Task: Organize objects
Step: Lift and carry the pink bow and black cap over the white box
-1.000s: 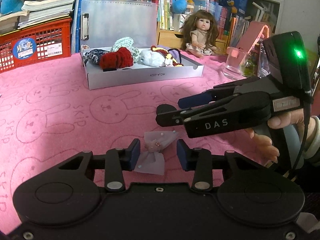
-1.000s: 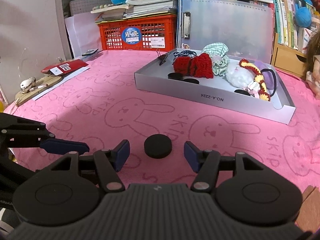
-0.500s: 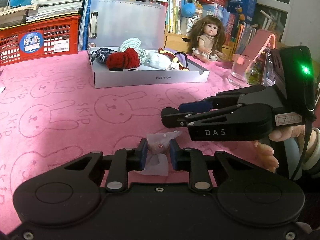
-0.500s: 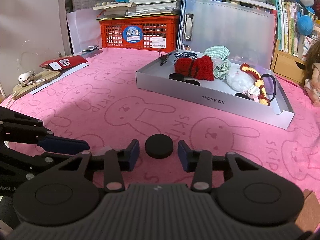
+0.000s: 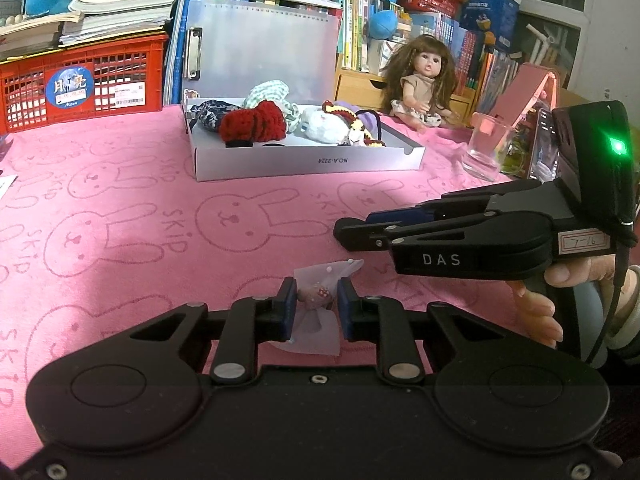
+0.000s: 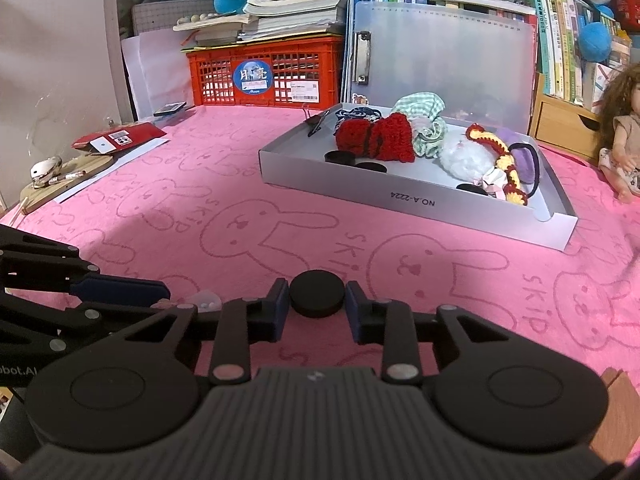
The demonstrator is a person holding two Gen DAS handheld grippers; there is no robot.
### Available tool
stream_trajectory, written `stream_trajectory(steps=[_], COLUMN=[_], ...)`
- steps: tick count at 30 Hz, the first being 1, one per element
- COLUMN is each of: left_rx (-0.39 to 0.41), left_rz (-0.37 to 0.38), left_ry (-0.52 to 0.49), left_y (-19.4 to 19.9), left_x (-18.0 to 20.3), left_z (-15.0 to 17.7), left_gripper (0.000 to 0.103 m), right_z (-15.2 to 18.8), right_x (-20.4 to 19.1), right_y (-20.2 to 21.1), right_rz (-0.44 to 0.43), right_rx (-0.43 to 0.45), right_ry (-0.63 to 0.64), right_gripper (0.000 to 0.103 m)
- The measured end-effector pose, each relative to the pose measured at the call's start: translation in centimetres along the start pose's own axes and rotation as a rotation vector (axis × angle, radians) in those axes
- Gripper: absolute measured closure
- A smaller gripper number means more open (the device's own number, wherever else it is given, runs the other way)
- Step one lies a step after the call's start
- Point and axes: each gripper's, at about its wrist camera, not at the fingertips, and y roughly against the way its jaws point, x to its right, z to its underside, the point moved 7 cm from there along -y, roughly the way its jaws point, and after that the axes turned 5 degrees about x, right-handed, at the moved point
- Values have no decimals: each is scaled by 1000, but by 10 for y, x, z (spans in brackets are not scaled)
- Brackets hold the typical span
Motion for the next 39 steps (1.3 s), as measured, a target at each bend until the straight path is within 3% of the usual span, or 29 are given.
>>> stream_trajectory(steps=[22,39], left_rx=[16,63], left_rz=[-37,-64], left_ry=[18,22], left_y=[-7,-36], left_x=[-1,-5], left_z=[-11,-57], left_gripper=[84,85], right_z=[-2,-15], right_x=[15,51], right_y=[9,18], right_rz=[40,142], right_rx=[26,62], right_ry=[-39,-124], right_gripper=[67,68])
